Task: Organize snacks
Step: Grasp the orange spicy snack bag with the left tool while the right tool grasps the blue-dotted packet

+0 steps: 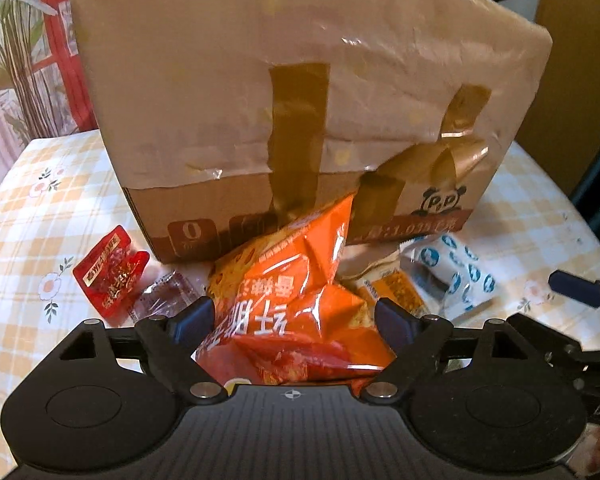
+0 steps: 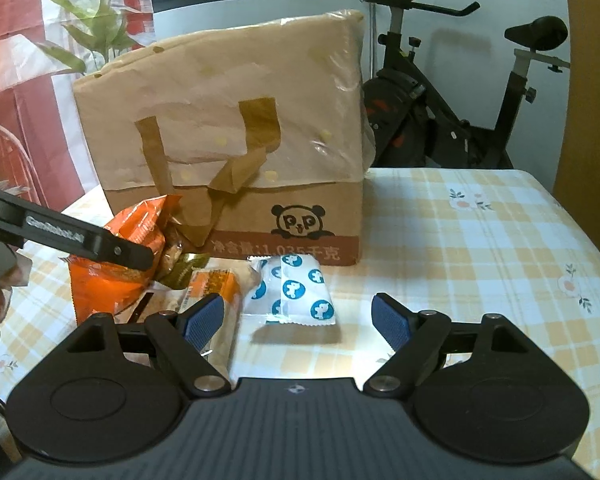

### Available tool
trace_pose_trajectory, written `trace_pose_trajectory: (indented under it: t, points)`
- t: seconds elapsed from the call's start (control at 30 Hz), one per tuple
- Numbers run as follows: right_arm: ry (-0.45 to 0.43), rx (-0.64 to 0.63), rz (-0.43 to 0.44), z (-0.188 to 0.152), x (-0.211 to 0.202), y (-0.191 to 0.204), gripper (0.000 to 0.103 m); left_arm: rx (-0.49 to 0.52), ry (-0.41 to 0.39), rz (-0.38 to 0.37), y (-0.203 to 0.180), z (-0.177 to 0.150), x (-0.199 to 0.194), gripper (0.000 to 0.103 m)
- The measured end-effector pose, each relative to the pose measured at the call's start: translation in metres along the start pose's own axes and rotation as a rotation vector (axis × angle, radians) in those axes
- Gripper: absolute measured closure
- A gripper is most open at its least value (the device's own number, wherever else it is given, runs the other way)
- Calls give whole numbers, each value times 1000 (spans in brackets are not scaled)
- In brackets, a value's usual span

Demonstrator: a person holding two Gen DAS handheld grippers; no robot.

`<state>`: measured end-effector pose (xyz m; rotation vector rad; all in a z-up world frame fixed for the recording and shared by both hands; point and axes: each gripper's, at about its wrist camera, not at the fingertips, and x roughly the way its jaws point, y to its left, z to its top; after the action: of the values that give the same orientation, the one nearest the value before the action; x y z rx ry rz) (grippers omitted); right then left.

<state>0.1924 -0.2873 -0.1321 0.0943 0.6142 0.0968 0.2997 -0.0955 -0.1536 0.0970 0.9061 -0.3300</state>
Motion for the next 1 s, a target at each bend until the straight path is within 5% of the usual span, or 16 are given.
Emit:
trace_pose_trajectory:
  t: [0.17, 0.37, 0.67, 1.0]
  points:
    - [16, 3, -7, -2, 4, -1, 20, 99, -10, 50, -11, -7, 2, 15]
    - [20, -5, -2, -4, 5, 0, 22, 148, -65, 49, -9, -13, -5, 37]
    - [22, 4, -5, 0, 16, -5, 22, -9, -223, -5, 18, -23, -57, 40]
    - [-12, -67, -17, 18, 64, 7, 29, -229, -318, 30, 51, -53, -92, 39]
